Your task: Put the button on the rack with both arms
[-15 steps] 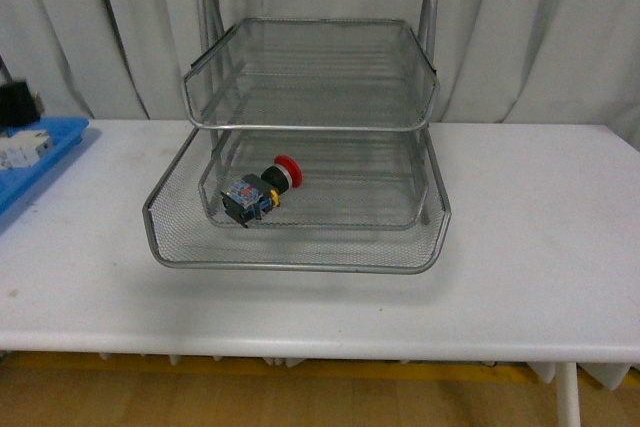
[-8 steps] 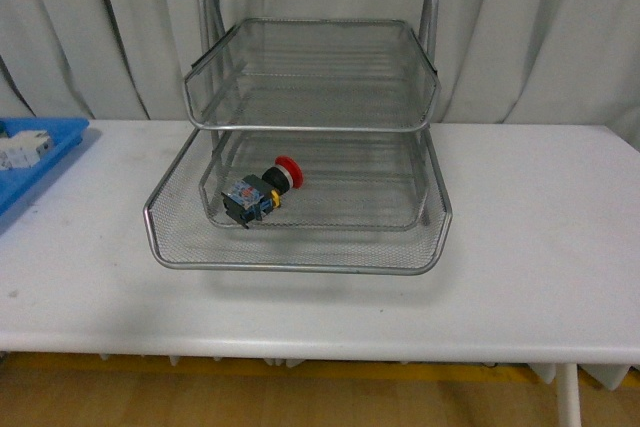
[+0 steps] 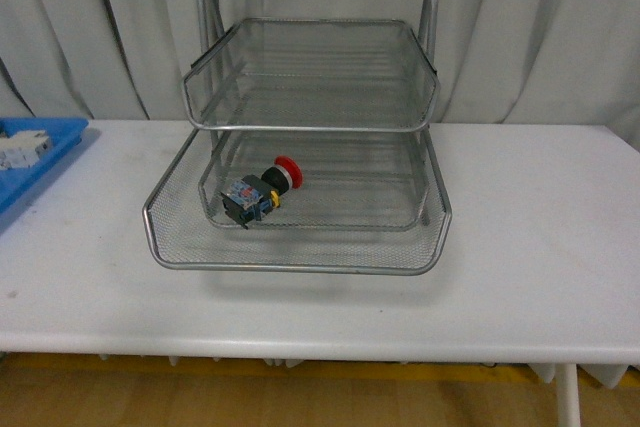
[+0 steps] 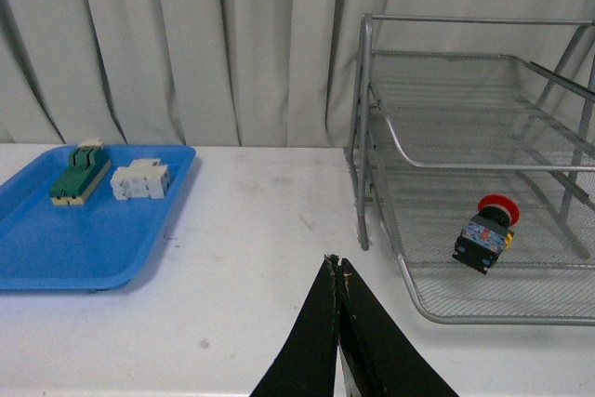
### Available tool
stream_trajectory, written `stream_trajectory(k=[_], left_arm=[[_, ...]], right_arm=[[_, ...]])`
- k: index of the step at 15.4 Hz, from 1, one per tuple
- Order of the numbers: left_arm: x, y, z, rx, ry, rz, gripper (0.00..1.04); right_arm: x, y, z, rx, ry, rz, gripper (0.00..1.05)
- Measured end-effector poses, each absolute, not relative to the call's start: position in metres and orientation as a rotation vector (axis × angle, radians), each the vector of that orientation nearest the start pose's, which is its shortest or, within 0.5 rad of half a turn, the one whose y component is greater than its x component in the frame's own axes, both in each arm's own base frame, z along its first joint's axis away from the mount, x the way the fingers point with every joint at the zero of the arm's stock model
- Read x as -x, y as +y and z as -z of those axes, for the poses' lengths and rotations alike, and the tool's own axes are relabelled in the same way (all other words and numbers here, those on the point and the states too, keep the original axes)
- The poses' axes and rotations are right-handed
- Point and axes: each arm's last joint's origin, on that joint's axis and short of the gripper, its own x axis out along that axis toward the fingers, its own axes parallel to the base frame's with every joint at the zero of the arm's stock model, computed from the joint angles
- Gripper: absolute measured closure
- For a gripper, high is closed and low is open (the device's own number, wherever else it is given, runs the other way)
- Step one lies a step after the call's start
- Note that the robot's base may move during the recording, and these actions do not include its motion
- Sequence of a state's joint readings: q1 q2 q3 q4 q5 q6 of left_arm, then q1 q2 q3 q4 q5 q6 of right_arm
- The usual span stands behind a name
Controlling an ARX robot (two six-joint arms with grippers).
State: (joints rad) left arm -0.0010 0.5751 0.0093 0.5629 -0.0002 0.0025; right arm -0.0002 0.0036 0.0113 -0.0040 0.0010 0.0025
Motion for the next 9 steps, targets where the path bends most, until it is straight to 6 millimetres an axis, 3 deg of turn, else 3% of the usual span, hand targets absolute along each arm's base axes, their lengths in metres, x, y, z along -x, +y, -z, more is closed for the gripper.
stream_trajectory(k=[9], left_arm=[[-0.116, 0.0, -0.17, -0.003, -0.012, 0.001, 1.03]], right_arm=[[-0.097, 0.0, -0.167, -0.002, -0.004, 0.001, 0.06]])
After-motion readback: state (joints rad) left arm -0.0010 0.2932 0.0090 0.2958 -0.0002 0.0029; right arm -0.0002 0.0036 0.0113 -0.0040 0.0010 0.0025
